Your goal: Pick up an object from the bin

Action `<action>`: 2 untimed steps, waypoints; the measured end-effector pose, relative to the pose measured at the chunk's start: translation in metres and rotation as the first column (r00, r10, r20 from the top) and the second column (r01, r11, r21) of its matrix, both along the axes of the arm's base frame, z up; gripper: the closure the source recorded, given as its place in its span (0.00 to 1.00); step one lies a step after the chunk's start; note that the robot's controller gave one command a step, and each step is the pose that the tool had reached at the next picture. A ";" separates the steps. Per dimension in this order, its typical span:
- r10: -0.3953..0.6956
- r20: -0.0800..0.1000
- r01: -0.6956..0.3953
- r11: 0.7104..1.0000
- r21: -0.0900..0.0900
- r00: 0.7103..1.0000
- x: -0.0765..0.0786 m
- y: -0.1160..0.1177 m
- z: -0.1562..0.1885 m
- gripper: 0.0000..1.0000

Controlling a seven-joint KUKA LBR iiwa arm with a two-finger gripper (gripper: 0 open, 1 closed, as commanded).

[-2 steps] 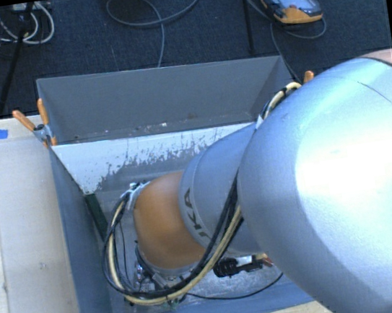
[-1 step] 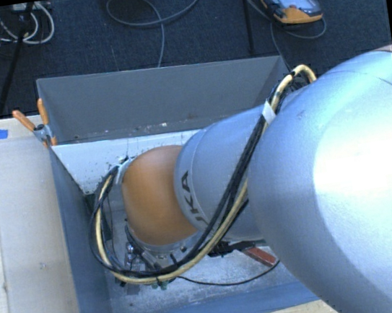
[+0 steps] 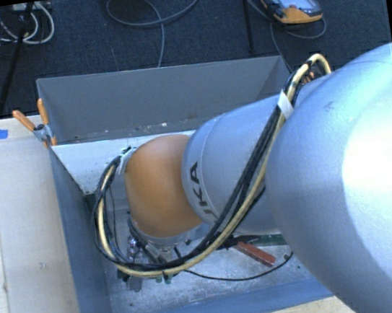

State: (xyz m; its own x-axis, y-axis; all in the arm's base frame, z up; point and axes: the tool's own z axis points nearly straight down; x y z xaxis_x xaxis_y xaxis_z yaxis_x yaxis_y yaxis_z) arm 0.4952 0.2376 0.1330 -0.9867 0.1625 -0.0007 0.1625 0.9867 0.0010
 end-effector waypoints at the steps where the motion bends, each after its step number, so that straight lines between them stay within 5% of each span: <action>1: -0.022 -0.002 0.022 1.000 -0.001 1.000 -0.011 -0.007 0.026 1.00; 2: -0.034 0.005 0.034 0.999 0.002 0.999 -0.023 -0.005 0.107 1.00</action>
Offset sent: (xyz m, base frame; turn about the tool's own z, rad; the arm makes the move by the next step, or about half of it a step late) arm -0.0108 -0.0061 0.0251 0.0230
